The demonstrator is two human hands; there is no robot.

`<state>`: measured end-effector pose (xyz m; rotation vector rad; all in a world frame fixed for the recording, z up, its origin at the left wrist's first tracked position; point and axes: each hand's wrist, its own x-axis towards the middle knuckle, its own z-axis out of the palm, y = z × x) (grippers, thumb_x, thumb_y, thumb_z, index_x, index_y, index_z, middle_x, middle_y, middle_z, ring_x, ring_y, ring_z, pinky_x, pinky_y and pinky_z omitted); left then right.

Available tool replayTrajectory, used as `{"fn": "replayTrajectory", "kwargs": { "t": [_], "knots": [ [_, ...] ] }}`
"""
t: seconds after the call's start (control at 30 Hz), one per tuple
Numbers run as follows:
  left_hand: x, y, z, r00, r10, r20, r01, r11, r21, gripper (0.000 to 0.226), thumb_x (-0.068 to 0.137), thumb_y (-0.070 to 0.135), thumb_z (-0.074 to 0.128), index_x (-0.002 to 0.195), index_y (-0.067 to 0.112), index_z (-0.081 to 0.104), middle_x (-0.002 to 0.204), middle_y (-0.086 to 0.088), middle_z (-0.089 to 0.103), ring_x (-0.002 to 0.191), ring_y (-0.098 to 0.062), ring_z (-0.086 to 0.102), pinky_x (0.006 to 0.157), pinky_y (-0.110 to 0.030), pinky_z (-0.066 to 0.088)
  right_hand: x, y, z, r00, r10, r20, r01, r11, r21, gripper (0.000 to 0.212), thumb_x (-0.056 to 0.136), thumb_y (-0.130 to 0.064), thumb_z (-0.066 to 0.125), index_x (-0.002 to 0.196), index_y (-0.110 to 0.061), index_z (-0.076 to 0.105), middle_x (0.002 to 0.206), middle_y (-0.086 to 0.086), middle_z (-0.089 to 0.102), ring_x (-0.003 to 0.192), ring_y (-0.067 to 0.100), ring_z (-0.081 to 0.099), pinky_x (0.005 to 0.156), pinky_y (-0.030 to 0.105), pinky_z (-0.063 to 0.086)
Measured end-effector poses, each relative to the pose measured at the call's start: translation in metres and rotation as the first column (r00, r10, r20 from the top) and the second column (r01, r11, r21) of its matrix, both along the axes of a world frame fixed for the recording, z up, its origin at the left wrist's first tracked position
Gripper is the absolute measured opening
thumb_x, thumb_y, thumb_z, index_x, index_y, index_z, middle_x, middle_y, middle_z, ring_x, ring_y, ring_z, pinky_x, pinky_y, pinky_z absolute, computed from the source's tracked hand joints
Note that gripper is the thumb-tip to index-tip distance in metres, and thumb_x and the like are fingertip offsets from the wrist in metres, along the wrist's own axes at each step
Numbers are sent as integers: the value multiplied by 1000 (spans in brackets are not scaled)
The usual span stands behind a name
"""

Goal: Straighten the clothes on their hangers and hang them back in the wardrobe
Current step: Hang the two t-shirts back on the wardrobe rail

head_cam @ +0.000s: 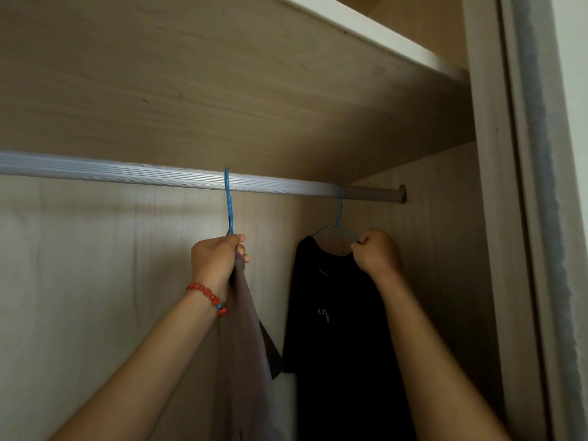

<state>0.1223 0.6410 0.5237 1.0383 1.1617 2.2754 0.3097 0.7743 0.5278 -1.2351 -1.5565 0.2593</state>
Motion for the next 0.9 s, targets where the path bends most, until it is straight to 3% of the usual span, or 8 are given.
{"fn": "replayTrajectory", "kwargs": {
  "t": [0.17, 0.3, 0.47, 0.53, 0.63, 0.77, 0.9],
  "knots": [
    [-8, -5, 0, 1000, 0, 1, 0, 1000, -30, 17, 86, 8, 57, 69, 7, 61, 30, 9, 47, 29, -1, 46, 48, -19, 41, 1, -3, 0, 999, -24, 26, 24, 1000, 1, 27, 83, -13, 56, 59, -7, 44, 75, 11, 53, 73, 30, 55, 62, 25, 35],
    [-8, -6, 1, 1000, -12, -14, 11, 998, -69, 16, 88, 12, 55, 74, 8, 62, 31, 9, 49, 35, -4, 51, 50, -19, 41, 4, -11, 0, 999, -19, 43, 20, 1000, -12, 10, 84, -14, 54, 78, -7, 58, 83, 14, 56, 86, 33, 60, 64, 26, 36],
    [-2, -14, 1, 999, 13, -35, -16, 995, -99, 15, 89, 11, 55, 78, 4, 62, 32, 7, 51, 43, -11, 54, 53, -22, 43, 10, -22, -5, 999, 33, 40, -32, 999, -27, 33, 86, -8, 49, 57, -14, 36, 72, 9, 45, 72, 25, 48, 62, 29, 36],
    [-2, -16, 1, 999, 30, -43, -34, 993, -116, 16, 88, 12, 56, 75, 5, 62, 40, 1, 54, 37, -7, 55, 56, -23, 45, 10, -28, -5, 999, 16, 35, -16, 1000, -15, 24, 87, -9, 49, 63, -12, 45, 77, 11, 50, 74, 27, 51, 64, 29, 38],
    [3, -22, 1, 996, 56, -63, -64, 989, -135, 19, 89, 14, 57, 72, 6, 60, 55, -5, 55, 53, -15, 57, 59, -24, 47, 11, -42, -4, 999, -40, 34, 39, 998, 40, 15, 85, -9, 49, 83, -4, 63, 89, 14, 62, 85, 32, 60, 67, 31, 45],
    [10, -38, -4, 972, 130, -194, -159, 977, -140, 19, 91, 18, 54, 81, 4, 62, 73, -7, 65, 68, -16, 59, 65, -26, 49, 6, -66, -3, 1000, -4, -12, 6, 981, 194, 23, 85, -8, 47, 97, -7, 66, 101, 16, 65, 96, 34, 60, 82, 44, 52],
    [12, -63, -20, 859, 284, -427, -340, 938, -60, 23, 90, 16, 54, 71, 22, 65, 76, 4, 61, 74, -14, 56, 71, -28, 44, 0, -95, -8, 980, 196, -23, -184, 949, 258, 21, 86, -13, 49, 94, -15, 68, 103, 14, 68, 99, 33, 61, 78, 34, 49]
  ]
}}
